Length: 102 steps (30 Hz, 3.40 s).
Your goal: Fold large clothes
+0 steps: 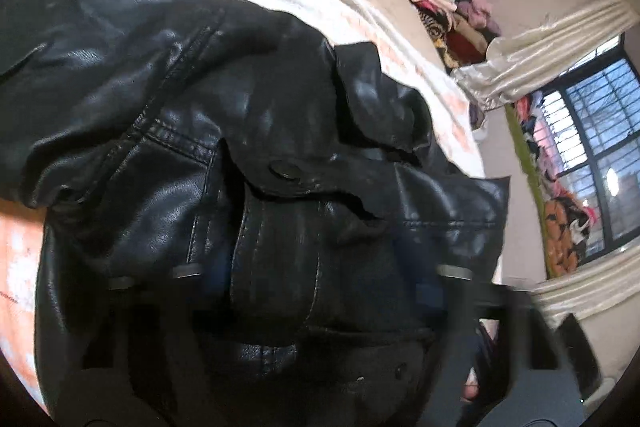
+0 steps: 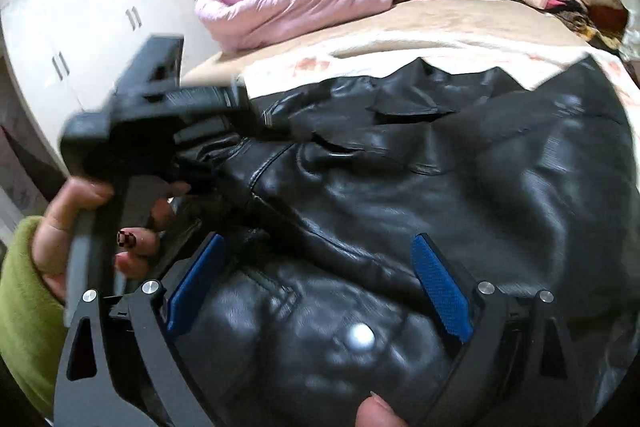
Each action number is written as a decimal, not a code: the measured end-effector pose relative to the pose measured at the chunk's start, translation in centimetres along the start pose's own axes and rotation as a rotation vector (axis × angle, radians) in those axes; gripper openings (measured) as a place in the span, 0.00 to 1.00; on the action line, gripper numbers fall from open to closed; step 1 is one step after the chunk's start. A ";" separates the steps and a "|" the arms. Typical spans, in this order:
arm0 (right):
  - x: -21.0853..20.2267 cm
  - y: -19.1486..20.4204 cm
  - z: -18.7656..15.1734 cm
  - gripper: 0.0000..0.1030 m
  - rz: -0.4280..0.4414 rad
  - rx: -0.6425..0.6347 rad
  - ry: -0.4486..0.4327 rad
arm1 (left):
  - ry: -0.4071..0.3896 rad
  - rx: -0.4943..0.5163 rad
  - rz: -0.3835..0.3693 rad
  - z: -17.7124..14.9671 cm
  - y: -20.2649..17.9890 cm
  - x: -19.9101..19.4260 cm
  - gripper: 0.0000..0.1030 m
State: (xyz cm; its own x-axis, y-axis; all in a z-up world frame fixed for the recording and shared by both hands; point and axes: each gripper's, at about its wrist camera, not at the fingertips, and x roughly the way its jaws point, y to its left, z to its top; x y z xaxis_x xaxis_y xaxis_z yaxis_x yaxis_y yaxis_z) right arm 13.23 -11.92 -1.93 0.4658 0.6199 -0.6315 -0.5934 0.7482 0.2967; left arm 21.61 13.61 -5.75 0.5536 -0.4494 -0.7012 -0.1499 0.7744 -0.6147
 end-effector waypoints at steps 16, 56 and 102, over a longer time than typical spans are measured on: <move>-10.6 -12.4 0.9 0.77 -0.209 0.312 -0.205 | -0.362 0.344 -0.117 -0.4 -7.4 -12.1 0.00; -3.8 -19.2 5.6 0.53 -0.378 0.267 -0.067 | -0.161 0.149 0.063 -0.3 0.5 -6.5 0.13; -1.5 -13.3 0.0 0.58 -0.393 0.145 0.101 | -0.074 0.262 0.254 -3.7 -1.3 -3.1 0.37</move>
State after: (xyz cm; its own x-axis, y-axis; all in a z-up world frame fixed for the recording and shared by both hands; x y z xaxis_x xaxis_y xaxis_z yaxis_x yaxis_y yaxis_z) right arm 20.37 -22.79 -4.91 0.5673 0.2605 -0.7813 -0.2816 0.9528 0.1132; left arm 17.07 12.35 -4.10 0.5851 -0.2021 -0.7854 -0.0810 0.9490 -0.3046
